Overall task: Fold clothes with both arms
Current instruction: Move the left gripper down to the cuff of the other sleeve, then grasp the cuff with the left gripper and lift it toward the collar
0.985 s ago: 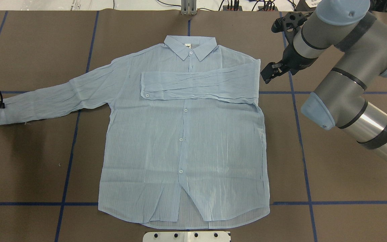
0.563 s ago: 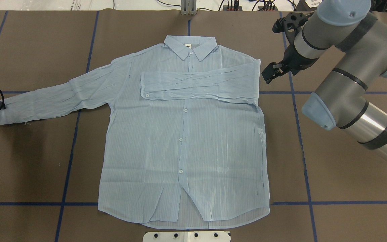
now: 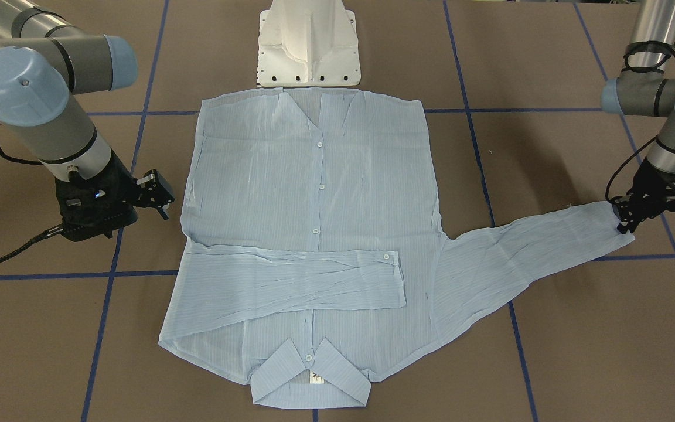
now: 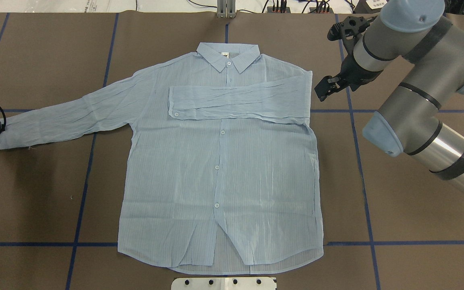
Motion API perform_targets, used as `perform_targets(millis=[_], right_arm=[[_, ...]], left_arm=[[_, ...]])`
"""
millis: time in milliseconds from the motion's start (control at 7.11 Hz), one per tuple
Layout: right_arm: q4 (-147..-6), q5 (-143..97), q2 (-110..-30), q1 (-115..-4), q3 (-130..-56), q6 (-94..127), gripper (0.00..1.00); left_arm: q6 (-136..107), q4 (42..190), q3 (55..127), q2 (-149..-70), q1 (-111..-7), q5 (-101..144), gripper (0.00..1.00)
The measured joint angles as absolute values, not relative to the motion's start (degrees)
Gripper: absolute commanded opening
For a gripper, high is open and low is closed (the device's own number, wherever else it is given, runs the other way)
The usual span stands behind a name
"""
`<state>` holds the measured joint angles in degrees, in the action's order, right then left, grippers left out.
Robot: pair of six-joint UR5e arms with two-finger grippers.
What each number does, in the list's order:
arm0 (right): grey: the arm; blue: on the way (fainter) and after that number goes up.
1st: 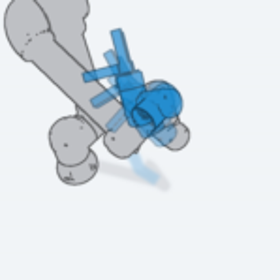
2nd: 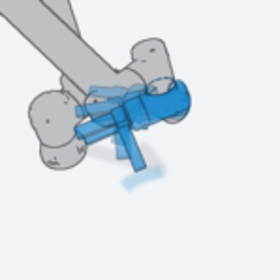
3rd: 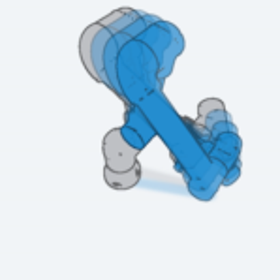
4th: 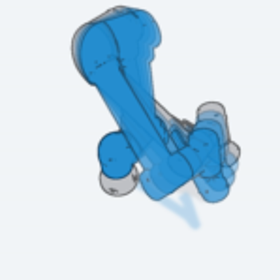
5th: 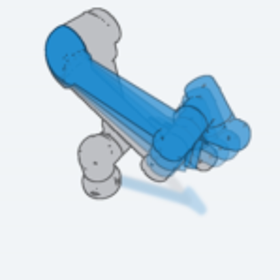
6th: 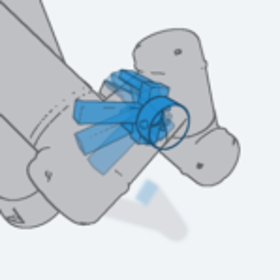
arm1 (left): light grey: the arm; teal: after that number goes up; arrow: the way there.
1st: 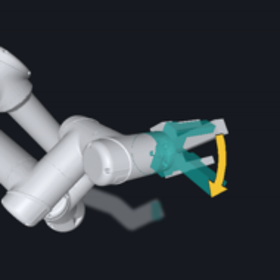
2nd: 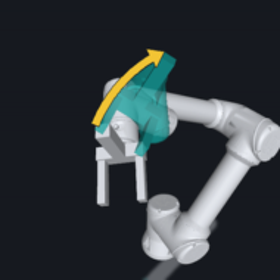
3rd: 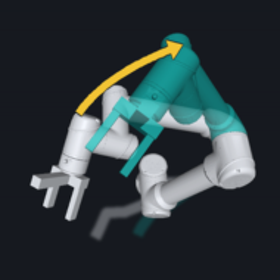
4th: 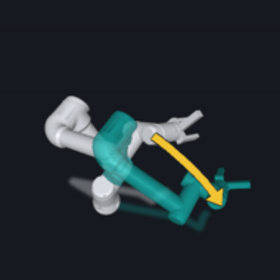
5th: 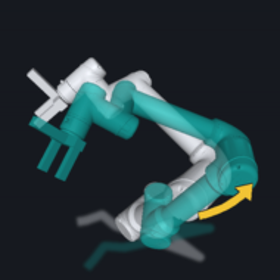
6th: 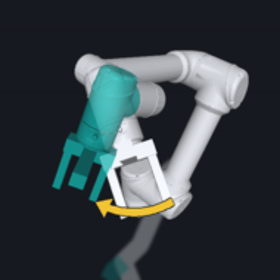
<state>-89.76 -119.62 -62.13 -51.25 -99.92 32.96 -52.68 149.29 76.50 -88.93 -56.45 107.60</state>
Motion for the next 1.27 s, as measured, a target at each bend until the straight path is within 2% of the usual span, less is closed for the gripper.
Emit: perform_targets(millis=[281, 563, 985, 1266], right_arm=[[-89.7, -119.6, -62.2, -51.3, -99.9, 33.0, 1.0], [-89.7, -119.7, -62.3, -51.3, -99.9, 33.0, 1.0], [-89.7, -119.9, -62.9, -51.4, -100.5, 33.0, 1.0], [-89.7, -120.2, -65.3, -51.6, -102.8, 33.0, 1.0]], left_arm=[[-52.6, 148.9, 77.3, -88.9, -56.5, 107.7, 0.0], [-51.7, 143.8, 81.5, -89.0, -56.6, 108.0, 0.0], [-48.0, 121.6, 96.0, -92.6, -56.7, 109.3, 0.0], [-48.0, 103.0, 102.6, -102.3, -56.8, 111.0, 0.0]])
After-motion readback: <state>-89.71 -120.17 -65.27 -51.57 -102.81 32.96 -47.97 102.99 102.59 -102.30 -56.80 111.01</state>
